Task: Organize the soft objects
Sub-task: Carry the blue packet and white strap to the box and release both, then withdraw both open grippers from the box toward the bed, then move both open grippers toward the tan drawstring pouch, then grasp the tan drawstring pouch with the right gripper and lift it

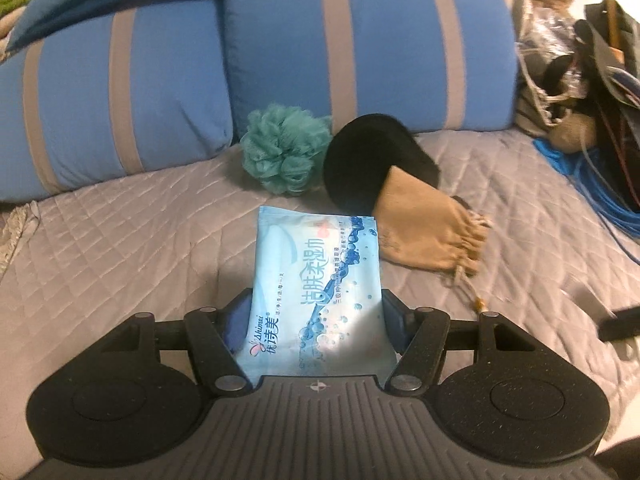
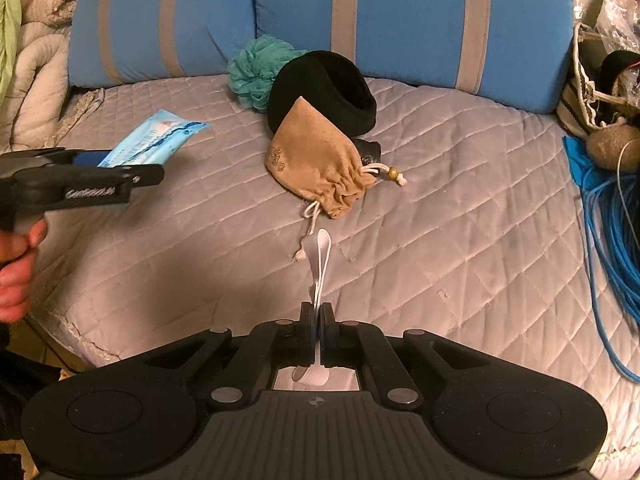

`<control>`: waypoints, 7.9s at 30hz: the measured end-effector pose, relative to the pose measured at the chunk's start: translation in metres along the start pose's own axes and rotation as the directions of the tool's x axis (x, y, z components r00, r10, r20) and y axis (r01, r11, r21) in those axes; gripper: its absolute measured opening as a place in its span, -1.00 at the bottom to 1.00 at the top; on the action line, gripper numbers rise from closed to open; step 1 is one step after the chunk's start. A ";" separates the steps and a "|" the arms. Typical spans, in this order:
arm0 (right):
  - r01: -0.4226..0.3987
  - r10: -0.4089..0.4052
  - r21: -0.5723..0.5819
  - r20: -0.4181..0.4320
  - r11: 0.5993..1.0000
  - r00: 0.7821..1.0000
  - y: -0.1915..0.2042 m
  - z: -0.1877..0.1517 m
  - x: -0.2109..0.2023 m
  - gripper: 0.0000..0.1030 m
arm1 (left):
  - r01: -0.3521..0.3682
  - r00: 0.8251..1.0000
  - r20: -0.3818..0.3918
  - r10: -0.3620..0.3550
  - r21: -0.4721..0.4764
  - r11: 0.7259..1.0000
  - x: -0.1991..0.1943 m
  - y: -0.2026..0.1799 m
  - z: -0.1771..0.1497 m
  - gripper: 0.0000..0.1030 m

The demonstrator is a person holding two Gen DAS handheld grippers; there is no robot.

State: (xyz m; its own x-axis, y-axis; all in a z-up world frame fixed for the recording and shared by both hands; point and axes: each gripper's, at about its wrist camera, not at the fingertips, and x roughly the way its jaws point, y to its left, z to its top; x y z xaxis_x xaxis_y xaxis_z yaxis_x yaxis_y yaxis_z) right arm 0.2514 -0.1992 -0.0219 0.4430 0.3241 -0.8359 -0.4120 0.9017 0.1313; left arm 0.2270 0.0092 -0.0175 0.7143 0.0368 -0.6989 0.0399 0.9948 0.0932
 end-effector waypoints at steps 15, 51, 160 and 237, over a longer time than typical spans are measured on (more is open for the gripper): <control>-0.012 0.012 0.019 0.012 1.000 1.000 0.023 -0.026 -0.023 -0.91 | 0.078 0.997 0.000 -0.078 0.053 0.996 -0.069 -0.016 -0.043 0.24; -0.073 0.067 -0.032 -0.161 0.997 0.985 0.098 -0.121 -0.058 -0.91 | 0.205 0.947 -0.264 -0.182 0.064 0.977 -0.140 -0.045 -0.138 0.24; 0.170 -0.174 0.036 0.214 0.985 0.961 0.055 -0.071 -0.075 1.00 | 0.054 0.998 0.022 -0.054 0.012 0.998 -0.141 -0.017 -0.092 0.59; 0.424 -0.342 -0.751 0.276 0.507 0.898 0.089 0.028 0.186 -0.51 | 0.100 0.991 -0.078 -0.110 -0.124 0.987 -0.031 0.029 -0.003 0.59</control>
State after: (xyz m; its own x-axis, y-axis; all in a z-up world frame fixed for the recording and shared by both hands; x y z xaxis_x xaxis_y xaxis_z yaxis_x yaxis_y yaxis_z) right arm 0.3194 -0.0502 -0.1506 0.7587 0.0620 -0.6484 -0.6188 0.3797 -0.6877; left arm 0.2040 0.0372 0.0046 0.6487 -0.0656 -0.7582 0.0242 0.9976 -0.0656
